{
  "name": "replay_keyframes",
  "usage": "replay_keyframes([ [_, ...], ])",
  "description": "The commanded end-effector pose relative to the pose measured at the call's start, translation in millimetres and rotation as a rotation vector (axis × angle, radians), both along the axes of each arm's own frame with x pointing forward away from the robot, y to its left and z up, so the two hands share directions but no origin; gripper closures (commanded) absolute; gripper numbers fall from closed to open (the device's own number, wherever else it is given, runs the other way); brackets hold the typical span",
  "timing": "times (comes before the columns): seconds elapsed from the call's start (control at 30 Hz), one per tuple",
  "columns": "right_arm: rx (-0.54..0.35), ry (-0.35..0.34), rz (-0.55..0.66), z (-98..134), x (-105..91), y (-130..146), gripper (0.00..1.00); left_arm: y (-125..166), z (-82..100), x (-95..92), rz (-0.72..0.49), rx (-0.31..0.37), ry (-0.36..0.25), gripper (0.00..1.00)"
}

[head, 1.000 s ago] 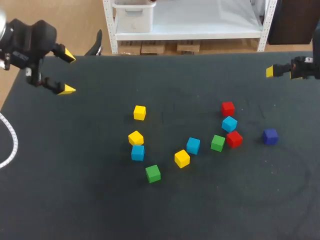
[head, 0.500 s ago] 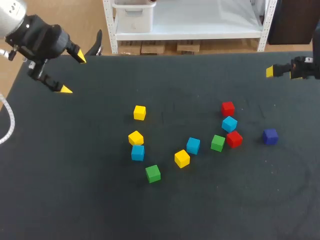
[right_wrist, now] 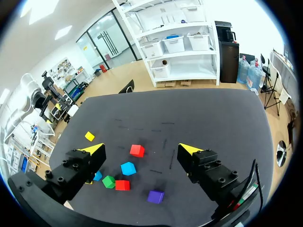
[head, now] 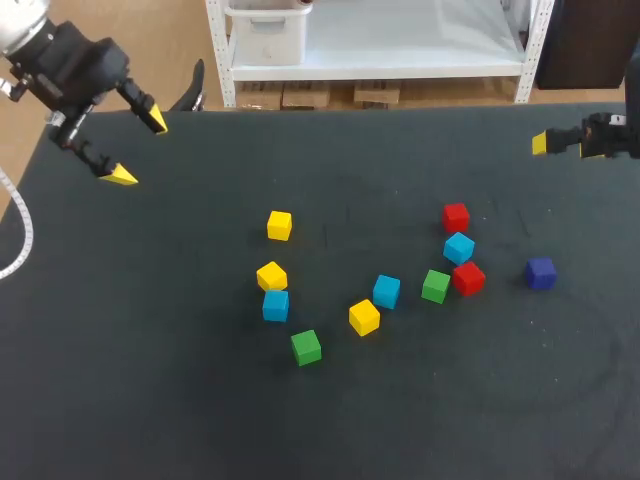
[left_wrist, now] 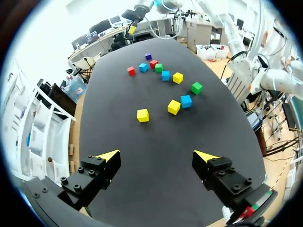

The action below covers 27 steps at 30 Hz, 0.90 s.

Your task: Place the blue cubes, place green cubes on the blue cubes, place the yellow cubes on the green cubes, then place the red cubes on the yellow cubes, and place purple cube on the red cubes.

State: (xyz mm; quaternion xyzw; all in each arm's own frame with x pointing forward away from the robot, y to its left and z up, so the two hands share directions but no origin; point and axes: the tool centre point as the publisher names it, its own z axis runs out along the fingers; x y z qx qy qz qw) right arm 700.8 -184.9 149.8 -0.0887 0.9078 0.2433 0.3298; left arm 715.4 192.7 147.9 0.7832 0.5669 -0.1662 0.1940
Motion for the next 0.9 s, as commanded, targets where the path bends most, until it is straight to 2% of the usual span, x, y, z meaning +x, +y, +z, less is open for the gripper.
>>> replay_keyframes([
  [0.03, -0.002, 0.000, -0.002, 0, -0.7, 0, 0.00, 2, -4.2, 5.5, -0.022, -0.011, 0.042, 0.00],
  [0.1, -0.002, 0.000, -0.002, 0, -0.7, 0, 0.00, 2, -5.0, 4.0, -0.014, -0.045, 0.026, 0.00],
  [0.43, -0.002, 0.000, -0.002, 0, -0.7, 0, 0.00, -3, -6.5, -6.1, 0.011, -0.101, 0.019, 0.00],
  [0.9, -0.002, 0.000, -0.002, 0, -0.7, 0, 0.00, -2, -4.3, -15.5, 0.032, -0.122, -0.011, 0.00],
])
